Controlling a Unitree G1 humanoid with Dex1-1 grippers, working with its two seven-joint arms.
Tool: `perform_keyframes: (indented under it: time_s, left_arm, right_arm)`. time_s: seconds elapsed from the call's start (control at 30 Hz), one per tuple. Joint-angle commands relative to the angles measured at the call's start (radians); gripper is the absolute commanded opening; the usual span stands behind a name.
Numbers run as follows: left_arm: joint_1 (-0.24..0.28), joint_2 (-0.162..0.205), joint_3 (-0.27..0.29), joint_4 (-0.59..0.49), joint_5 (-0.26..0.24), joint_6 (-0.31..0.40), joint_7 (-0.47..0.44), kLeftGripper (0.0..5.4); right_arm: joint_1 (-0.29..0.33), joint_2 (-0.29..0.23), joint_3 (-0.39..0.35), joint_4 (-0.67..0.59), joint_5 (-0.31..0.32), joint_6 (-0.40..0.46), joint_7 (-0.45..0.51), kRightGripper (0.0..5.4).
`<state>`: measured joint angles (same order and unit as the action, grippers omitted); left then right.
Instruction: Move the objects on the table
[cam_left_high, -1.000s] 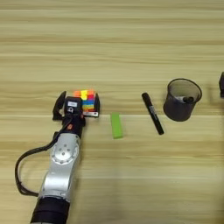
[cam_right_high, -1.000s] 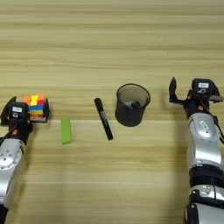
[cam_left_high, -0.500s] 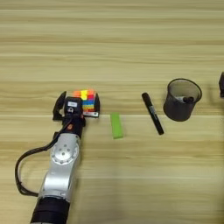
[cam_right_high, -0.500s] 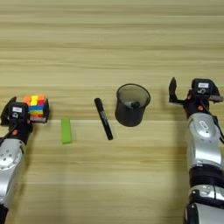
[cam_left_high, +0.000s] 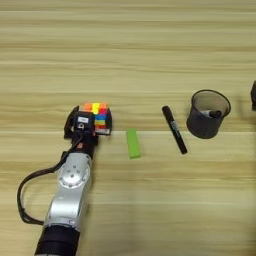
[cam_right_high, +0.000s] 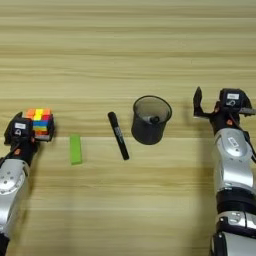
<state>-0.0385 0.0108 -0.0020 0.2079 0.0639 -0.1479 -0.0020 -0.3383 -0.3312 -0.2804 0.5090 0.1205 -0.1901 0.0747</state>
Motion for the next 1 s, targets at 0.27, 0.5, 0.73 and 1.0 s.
perform_keyframes:
  time_s: [0.27, 0.5, 0.73, 1.0]
  left_arm:
    - [-0.003, 0.001, 0.004, 0.005, -0.017, 0.007, -0.009, 3.31]
    - [-0.003, 0.002, 0.003, 0.005, -0.024, -0.003, -0.016, 3.28]
    - [-0.005, 0.002, 0.005, 0.000, -0.039, -0.013, -0.019, 3.28]
    - [-0.006, -0.007, 0.023, -0.042, -0.084, -0.066, -0.036, 3.28]
  right_arm:
    - [0.001, 0.003, -0.001, -0.006, 0.003, 0.000, 0.001, 5.40]
    - [-0.002, 0.003, 0.000, -0.003, 0.002, -0.001, 0.001, 5.40]
    - [-0.005, 0.003, 0.000, 0.000, 0.002, -0.004, -0.001, 5.40]
    - [0.015, -0.002, -0.003, -0.119, -0.008, -0.040, -0.015, 5.40]
